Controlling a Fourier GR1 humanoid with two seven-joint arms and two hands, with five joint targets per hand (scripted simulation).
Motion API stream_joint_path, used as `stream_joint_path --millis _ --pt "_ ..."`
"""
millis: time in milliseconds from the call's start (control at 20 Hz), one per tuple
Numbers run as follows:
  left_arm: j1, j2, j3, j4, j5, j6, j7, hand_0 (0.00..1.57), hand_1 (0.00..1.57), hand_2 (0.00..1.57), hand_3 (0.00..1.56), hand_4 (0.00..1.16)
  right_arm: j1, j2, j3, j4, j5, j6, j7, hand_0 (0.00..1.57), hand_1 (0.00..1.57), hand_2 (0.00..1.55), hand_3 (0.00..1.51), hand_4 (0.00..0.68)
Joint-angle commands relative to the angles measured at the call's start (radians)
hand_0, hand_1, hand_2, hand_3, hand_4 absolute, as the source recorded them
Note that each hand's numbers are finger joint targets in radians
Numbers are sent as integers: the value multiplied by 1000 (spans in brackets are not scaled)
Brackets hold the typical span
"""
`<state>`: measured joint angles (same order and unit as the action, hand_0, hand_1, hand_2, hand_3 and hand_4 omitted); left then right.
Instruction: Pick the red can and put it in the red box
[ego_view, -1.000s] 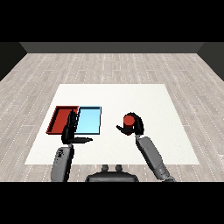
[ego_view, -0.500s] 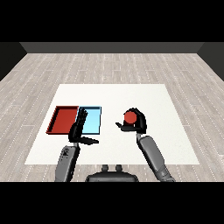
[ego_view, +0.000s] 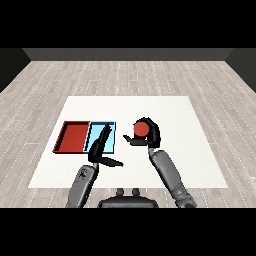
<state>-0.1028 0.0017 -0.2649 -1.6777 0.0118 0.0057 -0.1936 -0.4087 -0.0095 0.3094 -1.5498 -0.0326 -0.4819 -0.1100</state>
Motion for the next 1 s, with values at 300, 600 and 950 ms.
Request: stream_joint_path --millis 300,600,950 --pt "-71 -2 -51 89 50 3 14 0 0 0 0 0 11 9 -7 -95 40 29 27 1571 1571 1481 1424 636" --pt "-127 -2 -239 171 97 175 30 0 0 0 0 0 39 -15 -6 -122 46 56 21 1571 1571 1482 1422 655" --pt "-174 -2 -233 264 180 153 28 0 0 0 0 0 -60 9 35 -82 32 1 82 1571 1571 1482 1418 654"
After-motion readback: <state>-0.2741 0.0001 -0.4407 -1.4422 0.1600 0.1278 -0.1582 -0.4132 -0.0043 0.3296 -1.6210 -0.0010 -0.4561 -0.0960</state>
